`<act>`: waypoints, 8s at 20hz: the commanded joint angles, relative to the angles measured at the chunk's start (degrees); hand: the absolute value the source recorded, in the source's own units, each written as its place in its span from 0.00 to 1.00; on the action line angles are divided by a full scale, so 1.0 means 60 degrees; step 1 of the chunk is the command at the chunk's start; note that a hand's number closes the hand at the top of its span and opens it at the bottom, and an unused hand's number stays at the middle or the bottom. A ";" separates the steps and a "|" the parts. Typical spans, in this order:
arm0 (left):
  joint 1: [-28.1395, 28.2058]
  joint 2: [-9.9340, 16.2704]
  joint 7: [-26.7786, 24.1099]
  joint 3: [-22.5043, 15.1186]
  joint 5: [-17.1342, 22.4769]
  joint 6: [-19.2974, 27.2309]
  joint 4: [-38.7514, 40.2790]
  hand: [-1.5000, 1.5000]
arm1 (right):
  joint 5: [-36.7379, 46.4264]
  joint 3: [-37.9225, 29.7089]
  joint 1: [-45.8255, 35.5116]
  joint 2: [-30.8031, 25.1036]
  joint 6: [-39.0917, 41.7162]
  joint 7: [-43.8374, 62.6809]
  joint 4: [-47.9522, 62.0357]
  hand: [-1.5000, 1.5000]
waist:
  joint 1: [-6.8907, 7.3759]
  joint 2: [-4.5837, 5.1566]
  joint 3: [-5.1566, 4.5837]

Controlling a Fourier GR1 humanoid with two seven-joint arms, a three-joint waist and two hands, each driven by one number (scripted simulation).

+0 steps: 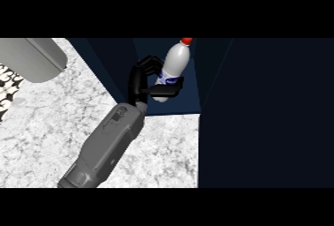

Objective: Pick up the bottled water, place it into the cabinet and close the cabinet

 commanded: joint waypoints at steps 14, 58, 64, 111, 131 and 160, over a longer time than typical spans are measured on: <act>-0.2716 0.0036 -0.1863 0.0939 -0.0063 0.0241 0.4339 0.00 | -0.1078 -0.0280 0.0513 -0.0016 0.0449 -0.0053 -0.0806 0.00 | -0.0245 0.0097 0.0002; 0.0069 -0.0002 -0.2634 -0.1911 0.2587 -0.0502 -0.0465 0.00 | -0.0662 -0.0332 -0.0064 0.0128 -0.0539 0.0948 -0.1626 0.00 | 0.0279 -0.0137 0.0007; 0.2811 0.0266 -0.3212 -0.2890 0.2437 -0.0438 -0.2931 0.00 | -0.0839 -0.0323 -0.0006 0.0118 -0.0965 0.1157 -0.2010 0.00 | 0.0509 -0.0169 -0.0003; 1.1141 0.7952 -0.3309 -0.0522 0.4427 -0.3801 -1.1534 0.00 | 0.1108 0.3408 -0.1297 -0.1186 0.2255 0.2229 -0.3026 1.00 | 0.0817 -0.0350 -0.0138; 1.2641 0.8979 -0.3546 0.0974 0.5405 -0.5293 -1.1417 0.00 | 0.1622 0.6841 -0.5262 -0.1013 -0.0208 0.4558 -0.1803 1.00 | 0.1075 -0.0444 -0.0226; 1.4284 0.9734 -0.4492 0.3499 0.6327 -0.8646 -1.0136 0.00 | -0.0539 0.9163 -1.6345 0.3089 -0.5185 0.7626 0.4760 1.00 | 0.1606 -0.0059 -0.0020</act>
